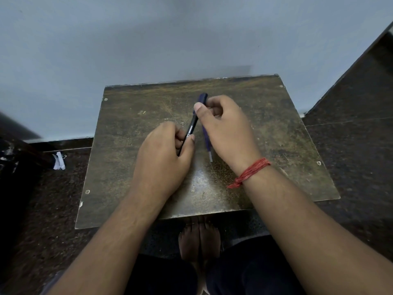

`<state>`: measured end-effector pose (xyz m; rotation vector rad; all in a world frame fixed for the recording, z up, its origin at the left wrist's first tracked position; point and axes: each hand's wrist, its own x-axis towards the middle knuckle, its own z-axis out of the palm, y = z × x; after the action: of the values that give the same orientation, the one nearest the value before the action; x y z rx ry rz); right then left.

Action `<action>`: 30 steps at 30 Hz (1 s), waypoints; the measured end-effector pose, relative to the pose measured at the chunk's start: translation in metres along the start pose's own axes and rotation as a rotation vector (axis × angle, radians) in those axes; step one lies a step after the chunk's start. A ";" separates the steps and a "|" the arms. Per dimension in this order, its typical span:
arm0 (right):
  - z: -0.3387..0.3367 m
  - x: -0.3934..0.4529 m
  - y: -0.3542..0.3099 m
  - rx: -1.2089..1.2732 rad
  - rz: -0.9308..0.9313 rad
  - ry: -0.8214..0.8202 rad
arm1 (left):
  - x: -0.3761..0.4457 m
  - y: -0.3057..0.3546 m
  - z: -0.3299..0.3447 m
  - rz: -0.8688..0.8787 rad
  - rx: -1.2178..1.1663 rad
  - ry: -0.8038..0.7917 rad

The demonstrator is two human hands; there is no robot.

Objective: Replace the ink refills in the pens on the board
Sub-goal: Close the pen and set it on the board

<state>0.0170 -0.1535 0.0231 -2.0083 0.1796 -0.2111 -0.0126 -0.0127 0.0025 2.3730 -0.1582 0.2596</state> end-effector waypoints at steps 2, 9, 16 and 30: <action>0.001 -0.002 -0.001 0.147 0.051 -0.026 | -0.001 0.000 0.001 0.034 -0.018 -0.019; 0.006 -0.007 -0.001 0.396 0.112 -0.177 | -0.002 0.000 0.002 0.029 -0.197 -0.026; 0.006 -0.009 -0.004 0.515 0.115 -0.182 | -0.001 0.002 0.002 -0.040 -0.311 -0.044; 0.003 -0.009 -0.004 0.759 0.187 -0.172 | 0.008 0.002 0.006 -0.269 -0.750 -0.231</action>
<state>0.0095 -0.1469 0.0252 -1.2376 0.1474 0.0197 -0.0039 -0.0183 0.0012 1.6427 -0.0301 -0.1825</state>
